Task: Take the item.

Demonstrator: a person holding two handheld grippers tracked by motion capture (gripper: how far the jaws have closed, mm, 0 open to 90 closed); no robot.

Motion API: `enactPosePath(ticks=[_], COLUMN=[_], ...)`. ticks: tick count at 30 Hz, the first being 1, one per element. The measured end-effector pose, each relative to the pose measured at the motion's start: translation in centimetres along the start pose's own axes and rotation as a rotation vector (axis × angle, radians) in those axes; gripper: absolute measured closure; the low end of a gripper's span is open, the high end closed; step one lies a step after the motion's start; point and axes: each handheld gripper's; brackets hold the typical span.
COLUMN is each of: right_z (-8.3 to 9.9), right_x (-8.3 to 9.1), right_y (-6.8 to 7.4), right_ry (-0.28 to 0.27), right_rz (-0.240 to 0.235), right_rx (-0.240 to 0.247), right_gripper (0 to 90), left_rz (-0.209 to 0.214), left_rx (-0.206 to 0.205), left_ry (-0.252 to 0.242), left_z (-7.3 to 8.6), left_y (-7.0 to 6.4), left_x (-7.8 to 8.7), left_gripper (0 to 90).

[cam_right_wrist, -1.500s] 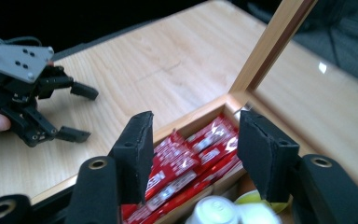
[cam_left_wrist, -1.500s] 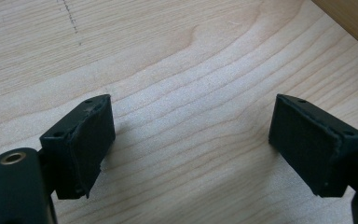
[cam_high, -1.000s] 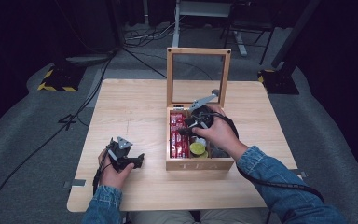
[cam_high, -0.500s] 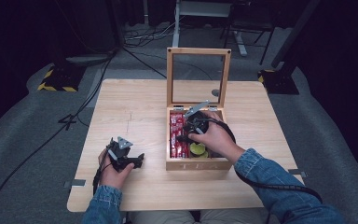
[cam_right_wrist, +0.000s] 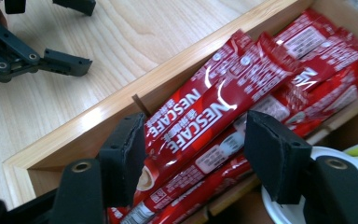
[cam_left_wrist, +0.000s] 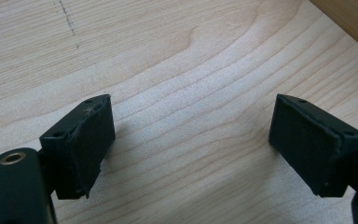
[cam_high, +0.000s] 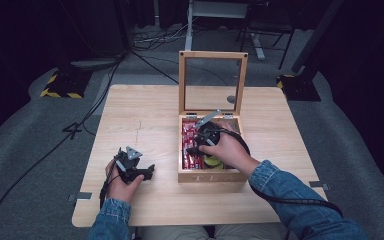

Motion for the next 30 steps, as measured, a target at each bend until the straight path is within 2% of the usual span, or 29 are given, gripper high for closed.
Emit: enactPosePath(ticks=[4,9,17,24,27,30], right_z=[0.0,0.2,0.0,0.0,-0.1,-0.2], right_x=[-0.3,-0.2,-0.2,-0.8,-0.7,-0.3], right_y=[0.3,0.4,1.1,1.6,1.5,1.5], right_ry=[0.018,0.012,-0.004,0.007,0.002,-0.018], right_rz=[0.003,-0.010,-0.048,-0.054,-0.071,-0.118], right_rx=[0.008,0.002,0.004,0.014,-0.009,-0.038], right_gripper=[42.5,53.9,61.9,67.8,73.8,80.0], left_rz=[0.000,0.001,0.001,0.001,0.001,0.001], left_rx=[0.000,0.000,-0.001,-0.001,-0.001,-0.001], left_ry=[0.000,0.000,0.000,0.000,0.000,0.000], left_z=[0.0,0.0,0.0,0.0,0.0,0.0], left_y=[0.0,0.0,0.0,0.0,0.0,0.0], left_x=[0.0,0.0,0.0,0.0,0.0,0.0], left_gripper=[14.6,14.6,14.6,14.6,14.6,14.6])
Point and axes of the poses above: each handheld gripper's, and its own axes: x roughly backward along the jaws, z roughly out of its underside, y roughly to its left, and after that the axes turned 8 degrees about -z, right-handed
